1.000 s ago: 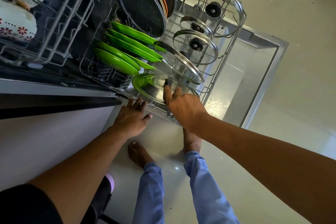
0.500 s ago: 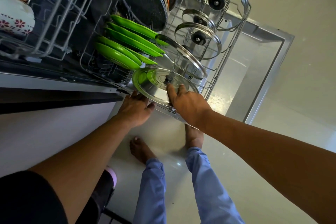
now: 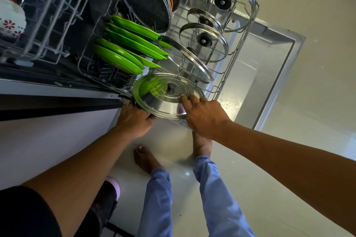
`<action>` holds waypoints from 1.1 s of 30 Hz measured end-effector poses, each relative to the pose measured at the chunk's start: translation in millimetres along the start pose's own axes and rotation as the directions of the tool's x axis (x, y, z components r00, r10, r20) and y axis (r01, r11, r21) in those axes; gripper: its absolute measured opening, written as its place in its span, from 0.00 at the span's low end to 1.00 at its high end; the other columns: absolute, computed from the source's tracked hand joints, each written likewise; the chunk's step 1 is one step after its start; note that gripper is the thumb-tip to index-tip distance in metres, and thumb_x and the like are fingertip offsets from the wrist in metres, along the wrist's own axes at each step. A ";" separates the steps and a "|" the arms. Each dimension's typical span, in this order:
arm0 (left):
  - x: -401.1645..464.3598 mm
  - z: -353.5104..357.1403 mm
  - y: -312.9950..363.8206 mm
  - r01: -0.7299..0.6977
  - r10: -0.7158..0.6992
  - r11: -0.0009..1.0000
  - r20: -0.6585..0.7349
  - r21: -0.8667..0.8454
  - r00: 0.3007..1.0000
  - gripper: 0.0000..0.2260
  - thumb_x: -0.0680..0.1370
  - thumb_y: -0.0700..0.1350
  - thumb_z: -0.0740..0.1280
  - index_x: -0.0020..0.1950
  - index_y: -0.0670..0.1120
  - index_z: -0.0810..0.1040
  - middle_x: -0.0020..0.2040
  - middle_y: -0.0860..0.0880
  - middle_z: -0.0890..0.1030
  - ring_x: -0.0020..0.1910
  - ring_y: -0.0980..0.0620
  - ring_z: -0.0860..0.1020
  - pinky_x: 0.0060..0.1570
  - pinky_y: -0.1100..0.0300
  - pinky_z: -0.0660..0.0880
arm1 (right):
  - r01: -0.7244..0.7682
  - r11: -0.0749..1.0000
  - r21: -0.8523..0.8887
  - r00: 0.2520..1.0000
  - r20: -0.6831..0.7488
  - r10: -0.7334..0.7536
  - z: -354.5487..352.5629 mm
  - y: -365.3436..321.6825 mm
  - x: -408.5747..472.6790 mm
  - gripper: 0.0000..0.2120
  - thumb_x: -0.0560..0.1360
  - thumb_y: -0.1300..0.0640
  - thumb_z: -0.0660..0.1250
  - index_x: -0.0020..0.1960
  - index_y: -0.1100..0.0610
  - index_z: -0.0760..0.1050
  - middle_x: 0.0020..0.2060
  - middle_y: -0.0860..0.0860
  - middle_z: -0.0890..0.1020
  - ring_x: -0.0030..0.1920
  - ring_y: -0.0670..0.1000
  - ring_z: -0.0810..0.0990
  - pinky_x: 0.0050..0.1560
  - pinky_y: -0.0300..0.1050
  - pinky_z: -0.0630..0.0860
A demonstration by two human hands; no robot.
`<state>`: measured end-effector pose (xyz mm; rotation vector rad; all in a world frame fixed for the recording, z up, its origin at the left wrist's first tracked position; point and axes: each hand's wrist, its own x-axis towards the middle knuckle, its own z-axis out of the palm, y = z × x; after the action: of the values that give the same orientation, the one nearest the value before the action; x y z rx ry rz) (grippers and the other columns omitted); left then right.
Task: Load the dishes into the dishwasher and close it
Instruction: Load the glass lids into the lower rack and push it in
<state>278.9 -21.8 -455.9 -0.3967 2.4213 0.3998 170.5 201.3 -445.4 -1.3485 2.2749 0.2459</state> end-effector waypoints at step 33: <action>13.3 -99.8 183.4 -0.150 -0.709 -0.426 0.226 -0.892 0.667 0.05 0.84 0.40 0.62 0.49 0.46 0.75 0.37 0.48 0.77 0.34 0.51 0.73 0.36 0.57 0.70 | -0.199 0.326 0.924 0.646 -0.126 0.753 -85.1 162.7 34.5 0.17 0.81 0.53 0.64 0.69 0.52 0.70 0.58 0.53 0.80 0.51 0.51 0.80 0.48 0.46 0.77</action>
<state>145.2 104.6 -356.3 -2.2883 1.2330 2.3365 -10.1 222.7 -402.6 -0.0711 2.5694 -1.1504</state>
